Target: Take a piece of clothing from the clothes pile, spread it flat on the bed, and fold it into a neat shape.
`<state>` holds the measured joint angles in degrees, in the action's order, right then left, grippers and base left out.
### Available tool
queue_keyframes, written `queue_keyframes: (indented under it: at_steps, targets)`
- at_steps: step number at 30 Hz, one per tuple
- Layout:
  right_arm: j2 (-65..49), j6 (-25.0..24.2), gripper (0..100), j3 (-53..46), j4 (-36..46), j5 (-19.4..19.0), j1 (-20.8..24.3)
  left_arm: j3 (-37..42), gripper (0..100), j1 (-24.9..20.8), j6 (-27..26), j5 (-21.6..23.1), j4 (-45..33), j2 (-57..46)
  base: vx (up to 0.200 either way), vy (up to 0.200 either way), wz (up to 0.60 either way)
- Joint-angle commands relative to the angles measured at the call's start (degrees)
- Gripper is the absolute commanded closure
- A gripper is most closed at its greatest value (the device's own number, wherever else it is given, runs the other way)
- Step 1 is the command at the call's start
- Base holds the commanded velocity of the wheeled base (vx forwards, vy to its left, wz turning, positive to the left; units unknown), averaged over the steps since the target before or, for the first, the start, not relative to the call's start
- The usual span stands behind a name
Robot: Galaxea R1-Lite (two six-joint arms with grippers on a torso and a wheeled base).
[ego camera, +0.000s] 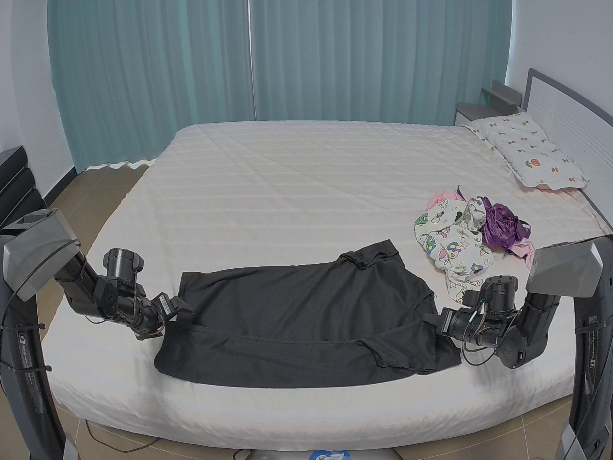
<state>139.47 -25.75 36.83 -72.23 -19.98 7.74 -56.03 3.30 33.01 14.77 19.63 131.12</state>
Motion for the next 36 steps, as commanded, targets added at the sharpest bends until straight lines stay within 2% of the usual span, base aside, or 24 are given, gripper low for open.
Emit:
queue_keyframes:
  at_steps: [1, 17, 23, 24, 31, 32, 36]
  targets:
    - [1.06, -0.01, 100, 0.88, -0.46, 0.29, -0.01, 0.04, 0, 0.04, 0.03, -0.01, 0.06, 0.01, 0.0, 0.0, 0.0]
    - [3.79, 0.17, 100, 2.02, -4.76, 0.56, 0.08, 0.39, 0, 0.04, 0.3, -0.36, -0.2, -0.16, 0.0, 0.0, 0.0]
    - [3.79, 0.17, 100, 1.76, -4.85, 0.47, 0.17, 0.31, 0, -0.49, 0.12, -3.0, 0.06, 0.54, 0.0, 0.0, 0.0]
    - [3.79, 0.17, 100, 1.76, -4.85, 0.47, 0.26, 0.13, 100, -0.49, 0.21, -3.17, 0.06, 0.54, 0.0, 0.0, 0.0]
    - [3.7, 0.08, 100, 1.67, -4.94, 0.47, 0.17, 0.13, 100, -0.84, 0.3, -6.78, -0.12, 1.15, 0.0, 0.0, 0.0]
    - [3.61, 0.08, 100, 1.67, -5.03, 0.47, 0.17, 0.48, 100, -0.93, 1.0, -8.53, -0.12, 1.24, 0.0, 0.0, 0.0]
    - [3.53, 0.08, 100, 1.32, -6.43, 0.47, 0.17, 0.22, 100, -0.93, 6.27, -10.82, -0.03, 0.63, 0.0, 0.0, 0.0]
